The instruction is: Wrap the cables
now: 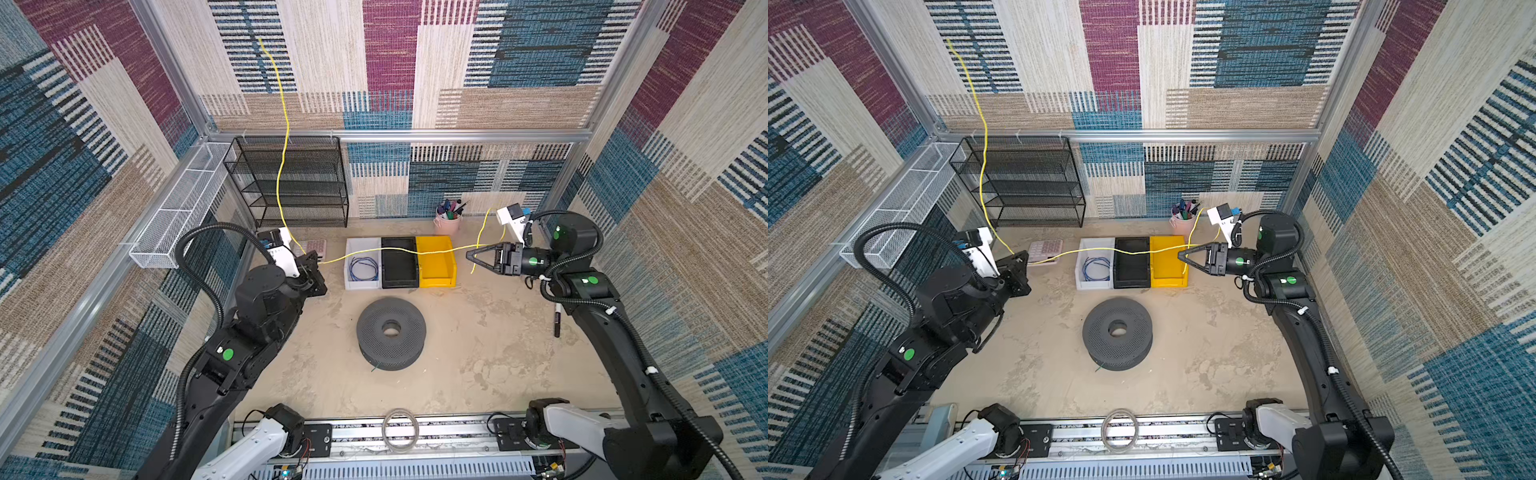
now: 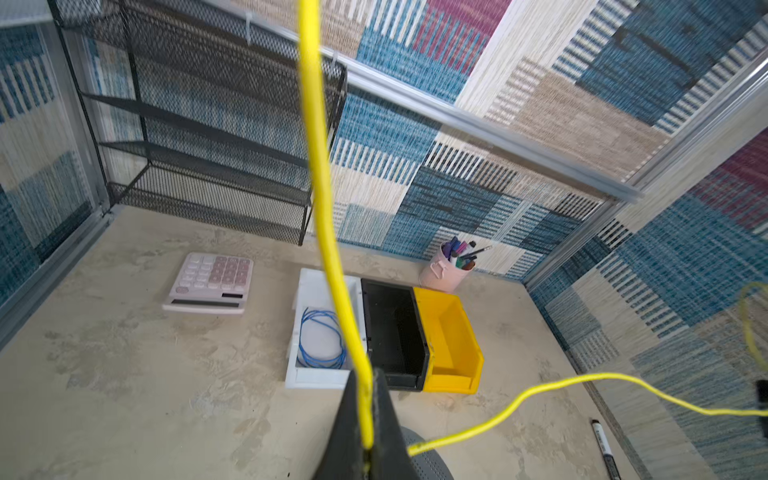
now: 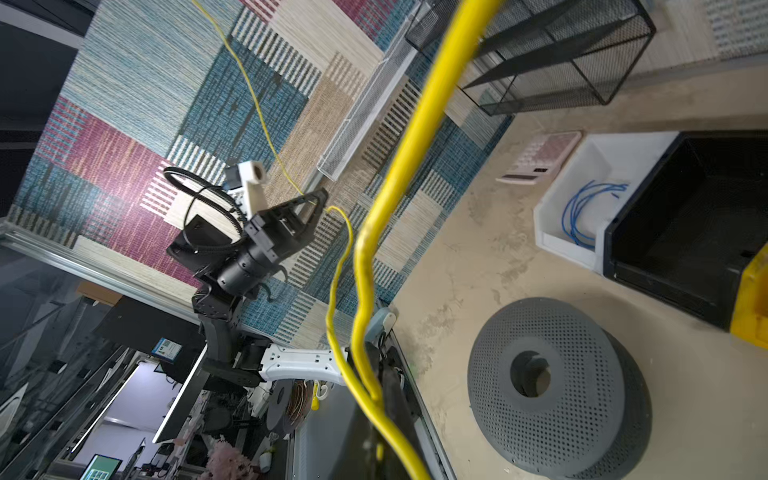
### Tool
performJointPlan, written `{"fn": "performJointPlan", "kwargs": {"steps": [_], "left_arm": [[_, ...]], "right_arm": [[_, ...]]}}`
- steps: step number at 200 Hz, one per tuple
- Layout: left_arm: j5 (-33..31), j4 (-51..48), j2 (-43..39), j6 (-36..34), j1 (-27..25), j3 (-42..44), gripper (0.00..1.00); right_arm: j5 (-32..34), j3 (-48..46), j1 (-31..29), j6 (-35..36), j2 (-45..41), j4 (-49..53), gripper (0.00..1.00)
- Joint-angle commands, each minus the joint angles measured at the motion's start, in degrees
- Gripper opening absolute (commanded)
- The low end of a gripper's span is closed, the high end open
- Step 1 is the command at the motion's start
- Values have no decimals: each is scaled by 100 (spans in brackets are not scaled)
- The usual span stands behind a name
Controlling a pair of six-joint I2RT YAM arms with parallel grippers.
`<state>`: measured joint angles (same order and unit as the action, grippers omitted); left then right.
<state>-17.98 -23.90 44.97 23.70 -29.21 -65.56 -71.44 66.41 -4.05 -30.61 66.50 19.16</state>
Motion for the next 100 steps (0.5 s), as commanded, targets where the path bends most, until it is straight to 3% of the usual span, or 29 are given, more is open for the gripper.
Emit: {"fn": "performJointPlan", "kwargs": {"steps": [1, 13, 20, 29, 40, 50, 86, 100], "left_arm": [[-28, 1143, -352, -784, 12, 217, 0], [431, 1386, -345, -1106, 12, 149, 0], [690, 1470, -292, -1246, 12, 84, 0], [982, 1461, -183, -1347, 12, -45, 0], [1239, 1351, -67, -1333, 12, -247, 0], [1343, 1270, 4, -1217, 12, -413, 0], [1597, 1052, 150, -540, 12, -796, 0], [1887, 1025, 236, -432, 12, -814, 0]], "right_arm": [[-310, -340, 10, 572, -54, 196, 0], [-786, -822, 1, -114, -143, -865, 0], [-726, -1008, 8, -370, -210, -1124, 0], [-240, -851, 10, 243, -173, -392, 0], [830, -447, 2, 1262, -17, 826, 0], [1662, -375, 1, 1686, -65, 1162, 0], [2343, -1029, 1, 1534, -828, 181, 0], [2163, -1193, 1, 1496, -1013, -118, 0]]}}
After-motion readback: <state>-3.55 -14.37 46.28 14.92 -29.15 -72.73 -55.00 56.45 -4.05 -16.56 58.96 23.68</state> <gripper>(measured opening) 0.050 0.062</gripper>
